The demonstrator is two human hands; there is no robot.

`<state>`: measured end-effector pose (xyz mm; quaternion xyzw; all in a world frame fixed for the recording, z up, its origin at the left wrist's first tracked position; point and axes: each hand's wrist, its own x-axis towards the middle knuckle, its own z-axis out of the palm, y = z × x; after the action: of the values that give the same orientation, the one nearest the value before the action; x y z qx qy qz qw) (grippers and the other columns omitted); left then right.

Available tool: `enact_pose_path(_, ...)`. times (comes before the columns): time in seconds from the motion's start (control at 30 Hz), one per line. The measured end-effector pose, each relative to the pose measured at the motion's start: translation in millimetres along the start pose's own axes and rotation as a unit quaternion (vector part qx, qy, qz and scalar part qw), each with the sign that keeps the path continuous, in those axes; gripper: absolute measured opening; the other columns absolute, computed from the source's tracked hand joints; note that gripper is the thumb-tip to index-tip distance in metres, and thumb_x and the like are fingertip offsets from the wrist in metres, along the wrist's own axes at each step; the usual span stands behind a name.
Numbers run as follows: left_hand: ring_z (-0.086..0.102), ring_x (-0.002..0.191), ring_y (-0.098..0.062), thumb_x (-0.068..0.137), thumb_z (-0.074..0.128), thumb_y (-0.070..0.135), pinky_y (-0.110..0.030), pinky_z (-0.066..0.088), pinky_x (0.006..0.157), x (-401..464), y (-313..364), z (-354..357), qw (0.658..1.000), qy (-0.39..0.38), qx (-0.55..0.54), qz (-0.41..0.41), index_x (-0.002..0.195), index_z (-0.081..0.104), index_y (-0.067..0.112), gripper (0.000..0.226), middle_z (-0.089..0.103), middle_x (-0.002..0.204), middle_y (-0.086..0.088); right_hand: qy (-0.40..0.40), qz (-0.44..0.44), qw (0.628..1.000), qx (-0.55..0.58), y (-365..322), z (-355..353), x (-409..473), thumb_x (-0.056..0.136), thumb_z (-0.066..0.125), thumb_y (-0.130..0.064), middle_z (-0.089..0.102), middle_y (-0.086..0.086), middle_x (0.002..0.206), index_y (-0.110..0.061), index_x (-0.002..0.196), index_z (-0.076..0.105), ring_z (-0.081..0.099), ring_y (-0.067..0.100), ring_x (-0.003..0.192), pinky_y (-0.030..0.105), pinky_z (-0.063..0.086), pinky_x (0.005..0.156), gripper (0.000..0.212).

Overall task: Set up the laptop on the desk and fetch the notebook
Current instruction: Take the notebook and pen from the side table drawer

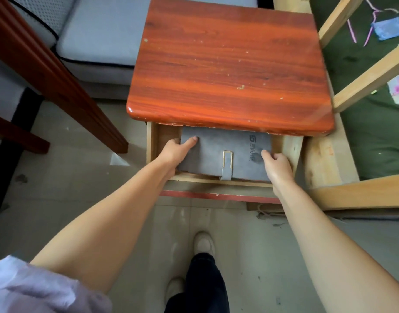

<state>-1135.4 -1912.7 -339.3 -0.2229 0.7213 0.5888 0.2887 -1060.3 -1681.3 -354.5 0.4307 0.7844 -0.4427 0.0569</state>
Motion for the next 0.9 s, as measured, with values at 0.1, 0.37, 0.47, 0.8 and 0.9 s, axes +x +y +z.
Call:
enact_pose_path(0.1,0.067,0.083,-0.016,0.084,0.065,0.041,-0.025,0.055,0.063,-16.8,2.5,-3.1,0.998,-0.029,-0.058,-0.015,0.114,0.057,0.009,0.044,0.068,0.107,-0.008,-0.011,-0.019,0.999,-0.036,-5.6,-12.3,-9.1,0.090,0.043,-0.043,0.049,0.001,0.074,-0.016,0.082,0.049,0.048,0.020,0.069,0.031,0.036,0.059,0.028)
enact_pose_path(0.37,0.069,0.082,-0.018,0.088,0.063,0.028,-0.030,0.057,0.070,-87.0,-33.4,-12.9,0.988,-0.056,-0.137,-0.038,0.113,0.061,0.006,0.033,0.070,0.108,-0.011,-0.024,-0.020,0.994,-0.103,10.3,-32.8,-52.6,0.095,0.031,-0.043,0.057,0.014,0.088,-0.003,0.092,0.058,0.054,0.032,0.085,0.035,0.039,0.070,0.049)
enact_pose_path(0.47,0.073,0.076,-0.013,0.091,0.056,0.030,-0.024,0.058,0.060,-112.8,-45.1,-25.9,0.976,-0.101,-0.175,-0.075,0.106,0.064,0.010,0.026,0.072,0.104,-0.007,-0.027,-0.048,0.994,-0.094,19.2,-37.3,-64.8,0.096,0.032,-0.043,0.058,0.014,0.083,-0.007,0.080,0.056,0.053,0.031,0.079,0.036,0.038,0.068,0.047)
enact_pose_path(0.8,0.073,0.080,-0.015,0.074,0.060,0.046,-0.029,0.060,0.072,-99.8,-43.9,-71.9,0.926,-0.315,-0.099,-0.183,0.088,0.078,0.019,0.036,0.076,0.093,-0.001,-0.262,-0.110,0.953,-0.101,-17.0,-36.0,-46.7,0.079,0.047,-0.066,0.050,0.031,0.123,0.002,0.111,0.057,0.050,0.043,0.114,0.053,0.040,0.100,0.075)
enact_pose_path(0.9,0.074,0.082,-0.018,0.076,0.065,0.032,-0.030,0.060,0.068,-98.4,-48.8,-63.7,0.923,-0.326,-0.110,-0.171,0.090,0.077,0.018,0.023,0.077,0.094,-0.006,-0.307,-0.151,0.931,-0.130,-40.6,-20.9,-42.7,0.073,0.048,-0.073,0.073,0.016,0.093,0.001,0.109,0.060,0.067,0.032,0.093,0.027,0.047,0.094,0.083)
